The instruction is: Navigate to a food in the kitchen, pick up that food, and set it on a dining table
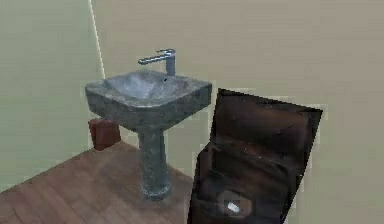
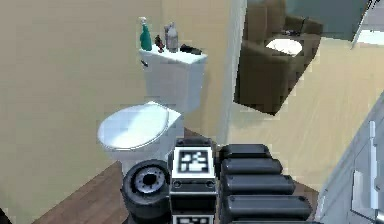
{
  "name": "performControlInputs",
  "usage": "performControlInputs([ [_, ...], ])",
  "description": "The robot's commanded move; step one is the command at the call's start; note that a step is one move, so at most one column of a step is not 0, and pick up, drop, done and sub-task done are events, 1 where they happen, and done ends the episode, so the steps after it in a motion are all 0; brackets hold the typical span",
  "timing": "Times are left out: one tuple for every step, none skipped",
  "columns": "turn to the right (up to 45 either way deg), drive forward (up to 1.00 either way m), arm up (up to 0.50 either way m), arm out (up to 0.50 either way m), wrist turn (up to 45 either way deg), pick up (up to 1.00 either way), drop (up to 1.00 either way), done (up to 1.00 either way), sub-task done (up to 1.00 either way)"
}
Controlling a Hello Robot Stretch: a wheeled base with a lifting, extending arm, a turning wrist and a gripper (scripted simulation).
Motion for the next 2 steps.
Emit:
performControlInputs([
  [-45.0, 0.00, 0.00, 0.00, 0.0, 0.00, 0.00, 0.00, 0.00],
  [-39.0, 0.00, 0.00, 0.00, 0.0, 0.00, 0.00, 0.00, 0.00],
])
